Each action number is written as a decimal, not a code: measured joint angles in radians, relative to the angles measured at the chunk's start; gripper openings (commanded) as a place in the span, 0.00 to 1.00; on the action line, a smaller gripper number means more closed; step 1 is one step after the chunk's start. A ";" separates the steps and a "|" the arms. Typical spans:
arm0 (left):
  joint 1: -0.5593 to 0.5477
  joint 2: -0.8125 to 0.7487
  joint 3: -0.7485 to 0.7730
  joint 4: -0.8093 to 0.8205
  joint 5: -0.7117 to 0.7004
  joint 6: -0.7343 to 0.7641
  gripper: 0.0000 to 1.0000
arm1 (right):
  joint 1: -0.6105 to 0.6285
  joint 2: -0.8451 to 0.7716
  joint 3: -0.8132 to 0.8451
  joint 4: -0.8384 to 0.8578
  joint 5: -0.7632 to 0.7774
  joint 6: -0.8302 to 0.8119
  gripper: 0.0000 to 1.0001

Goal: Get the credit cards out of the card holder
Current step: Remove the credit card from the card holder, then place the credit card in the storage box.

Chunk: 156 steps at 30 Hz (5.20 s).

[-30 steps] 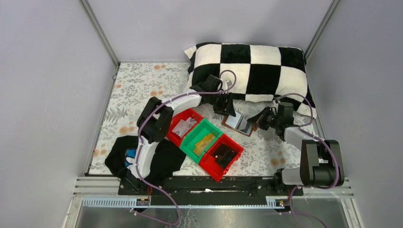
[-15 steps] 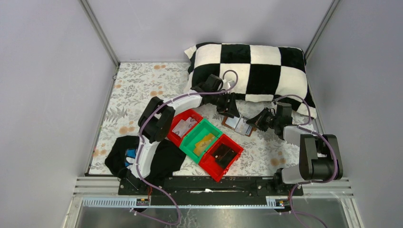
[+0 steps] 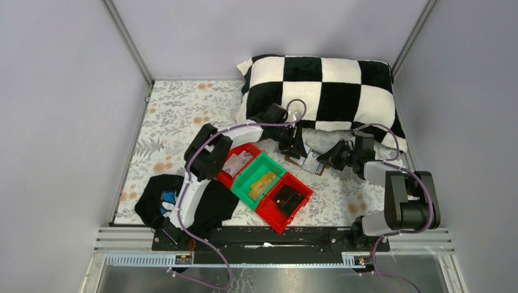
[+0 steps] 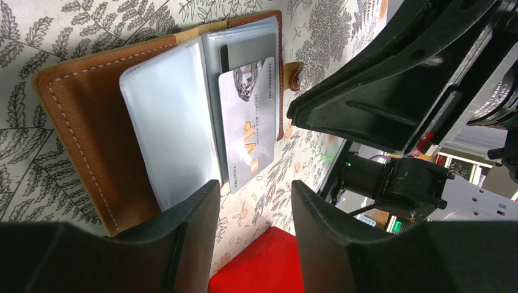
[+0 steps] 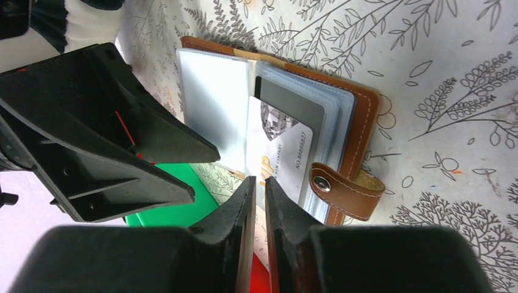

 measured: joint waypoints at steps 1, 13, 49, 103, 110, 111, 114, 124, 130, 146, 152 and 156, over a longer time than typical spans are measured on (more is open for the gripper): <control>0.000 0.000 0.000 0.002 0.000 -0.002 0.51 | 0.000 0.000 0.000 -0.006 0.003 -0.002 0.21; -0.002 0.003 0.000 -0.010 -0.023 0.004 0.52 | 0.000 0.000 0.000 -0.058 0.036 -0.022 0.30; -0.002 0.052 0.010 0.000 -0.007 0.002 0.39 | 0.000 0.127 0.013 0.072 -0.064 0.014 0.29; 0.186 -0.575 0.026 -0.685 -0.505 0.538 0.00 | 0.000 -0.136 0.069 -0.152 0.122 -0.053 0.70; 0.226 -0.612 -0.128 -0.768 -0.658 0.563 0.00 | 0.000 -0.131 0.071 -0.151 0.115 -0.055 0.70; 0.229 -0.605 -0.142 -0.776 -0.664 0.563 0.00 | 0.000 -0.130 0.071 -0.152 0.114 -0.055 0.70; 0.236 -0.583 -0.182 -0.780 -0.678 0.563 0.00 | 0.000 -0.129 0.071 -0.151 0.111 -0.055 0.70; 0.235 -0.529 -0.269 -0.742 -0.644 0.587 0.00 | 0.000 -0.129 0.071 -0.151 0.106 -0.055 0.71; 0.235 -0.508 -0.270 -0.726 -0.590 0.601 0.00 | 0.000 -0.128 0.071 -0.151 0.103 -0.055 0.71; 0.199 -0.438 0.016 -0.810 -0.744 0.525 0.51 | 0.000 -0.119 0.071 -0.152 0.102 -0.059 0.71; 0.143 -0.496 0.123 -0.727 -0.648 0.466 0.52 | 0.000 -0.082 0.071 -0.145 0.079 -0.051 0.72; 0.095 -0.471 0.125 -0.616 -0.529 0.386 0.52 | 0.001 -0.059 0.071 -0.126 0.066 -0.038 0.72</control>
